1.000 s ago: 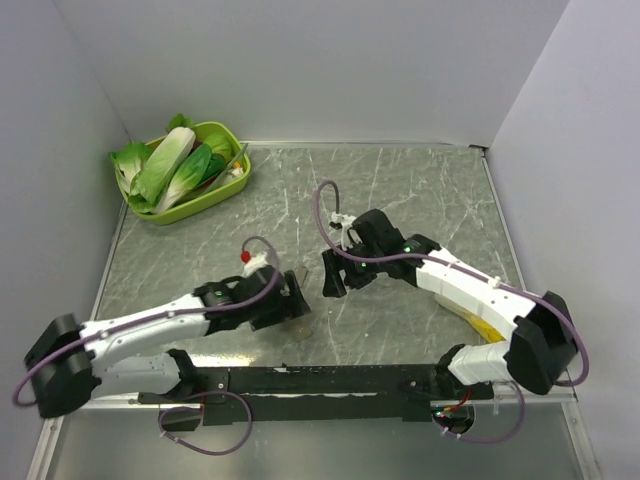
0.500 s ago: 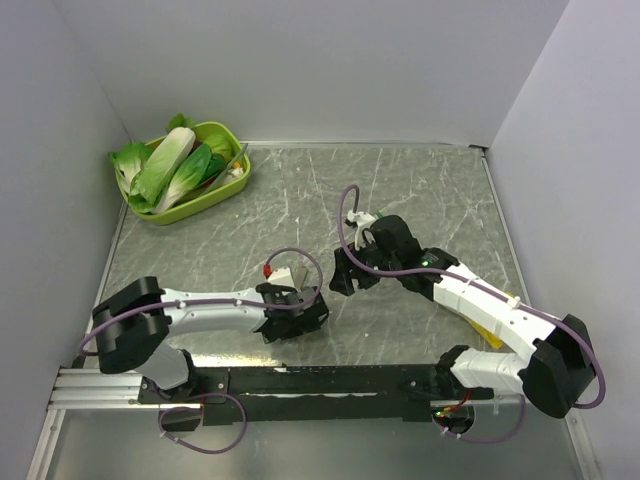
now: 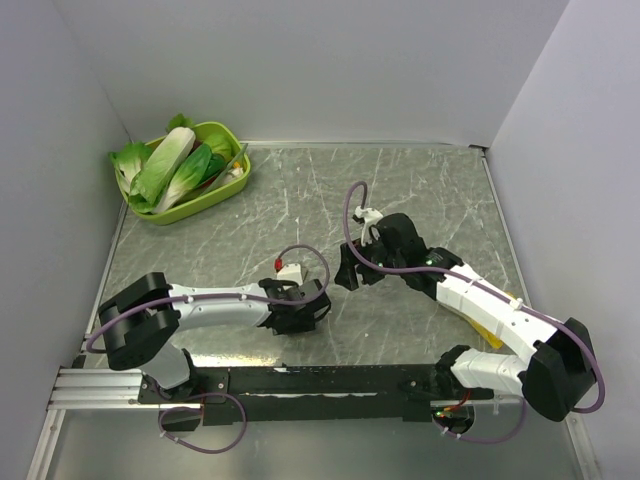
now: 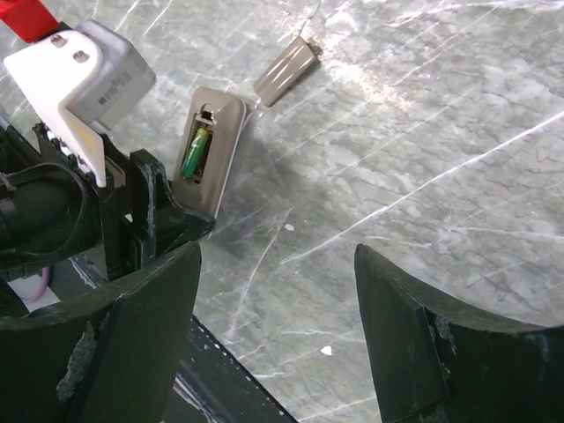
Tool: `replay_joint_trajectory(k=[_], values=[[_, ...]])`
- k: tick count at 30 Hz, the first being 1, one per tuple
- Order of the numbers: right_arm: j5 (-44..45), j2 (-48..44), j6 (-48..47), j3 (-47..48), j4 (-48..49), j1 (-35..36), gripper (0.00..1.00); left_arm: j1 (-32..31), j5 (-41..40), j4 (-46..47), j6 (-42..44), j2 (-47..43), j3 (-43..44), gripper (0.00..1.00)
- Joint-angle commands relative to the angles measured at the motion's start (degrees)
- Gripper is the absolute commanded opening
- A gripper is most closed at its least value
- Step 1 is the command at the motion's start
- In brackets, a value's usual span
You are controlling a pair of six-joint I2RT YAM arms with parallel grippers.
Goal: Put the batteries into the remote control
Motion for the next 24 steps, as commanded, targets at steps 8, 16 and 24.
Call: replay_joint_trajectory(k=[8,16,24], values=[[2.51,-3.85,0.02,-1.23,2.71,-1.03,0.78,0.52,9.96,11.45,28.39,1.67,2.33,0.46],[4.62,-5.79,-0.42,-3.43,2.54,-1.12,0.78,1.57,12.6,13.47,42.28,2.9,4.27,0.56],[4.54,-7.9,-1.12,-4.48,2.27,-1.12,0.78,2.28,11.55,14.97,37.65,-0.96,1.38,0.84]])
